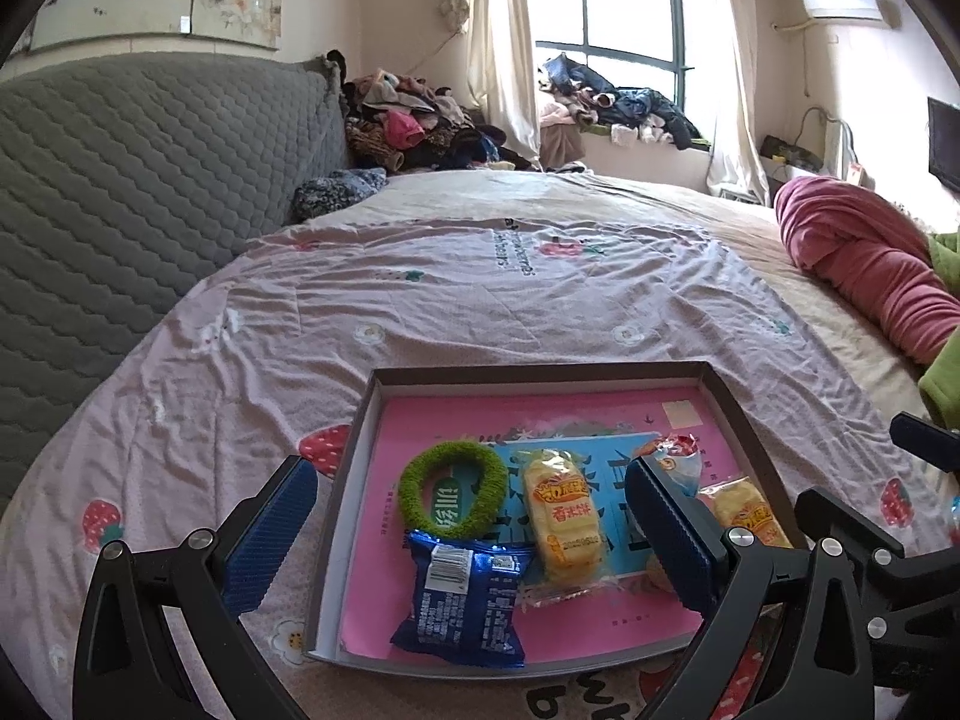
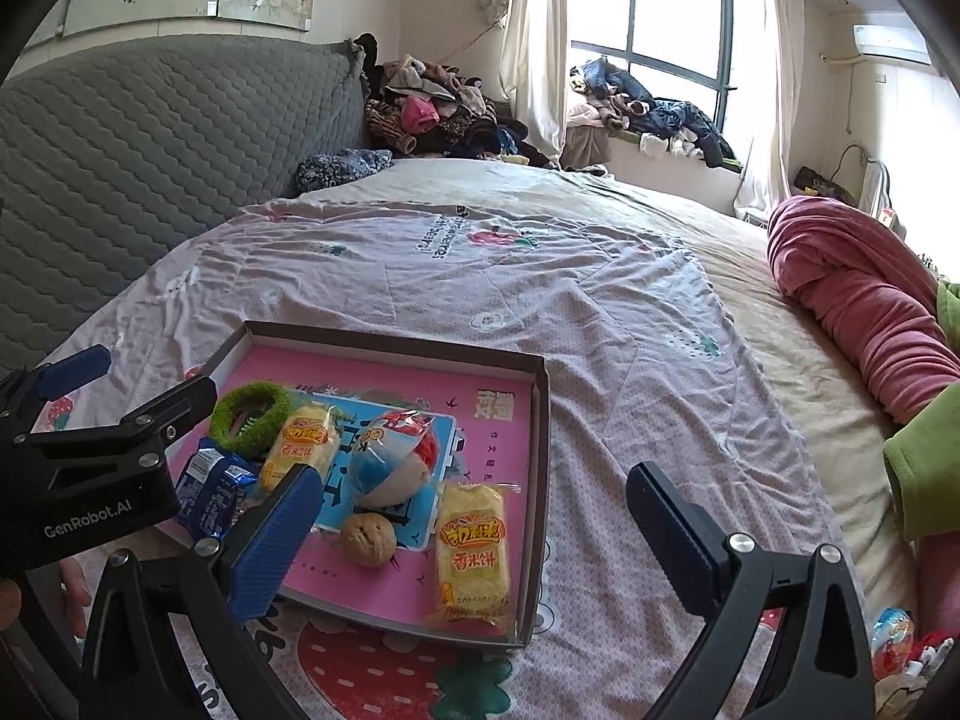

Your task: Organize objects

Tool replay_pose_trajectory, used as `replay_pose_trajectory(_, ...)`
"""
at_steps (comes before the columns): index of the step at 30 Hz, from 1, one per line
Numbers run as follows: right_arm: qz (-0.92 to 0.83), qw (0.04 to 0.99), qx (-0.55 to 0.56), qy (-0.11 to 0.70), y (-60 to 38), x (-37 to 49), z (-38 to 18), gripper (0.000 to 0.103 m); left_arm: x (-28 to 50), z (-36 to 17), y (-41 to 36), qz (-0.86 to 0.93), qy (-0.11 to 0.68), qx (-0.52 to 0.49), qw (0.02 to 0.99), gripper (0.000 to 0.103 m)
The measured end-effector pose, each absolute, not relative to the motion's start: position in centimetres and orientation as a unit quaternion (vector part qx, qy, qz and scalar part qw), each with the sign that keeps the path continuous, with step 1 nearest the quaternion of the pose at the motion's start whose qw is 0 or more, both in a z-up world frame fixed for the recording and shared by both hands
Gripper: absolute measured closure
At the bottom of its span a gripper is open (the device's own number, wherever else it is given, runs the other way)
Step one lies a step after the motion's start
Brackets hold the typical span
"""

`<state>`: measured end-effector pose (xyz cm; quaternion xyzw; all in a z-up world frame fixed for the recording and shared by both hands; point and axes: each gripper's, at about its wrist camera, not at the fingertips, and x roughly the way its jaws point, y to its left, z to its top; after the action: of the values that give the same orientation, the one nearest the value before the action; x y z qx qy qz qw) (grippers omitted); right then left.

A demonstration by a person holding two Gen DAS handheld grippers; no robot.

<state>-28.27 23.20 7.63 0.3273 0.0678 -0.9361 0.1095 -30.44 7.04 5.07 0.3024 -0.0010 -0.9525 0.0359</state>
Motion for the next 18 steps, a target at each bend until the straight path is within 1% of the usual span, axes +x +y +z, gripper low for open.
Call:
replay_pose_trajectory(6,-0.939,0.104,0.324,0.059,23.4,-27.4,8.9,0.001,-29.4,6.0,7.2,-0.954,-0.003,0.3,0.027,0.001)
replay_pose_trajectory(10,-0.941,0.105,0.319,0.041,23.9,-26.5,10.0,0.001,-28.5,7.0,7.1,-0.953,0.014,0.301,0.019,0.001)
replay_pose_trajectory(18,-0.942,0.108,0.316,0.038,23.6,-24.3,11.4,0.001,-25.6,8.6,7.0,-0.955,0.001,0.294,0.035,0.001)
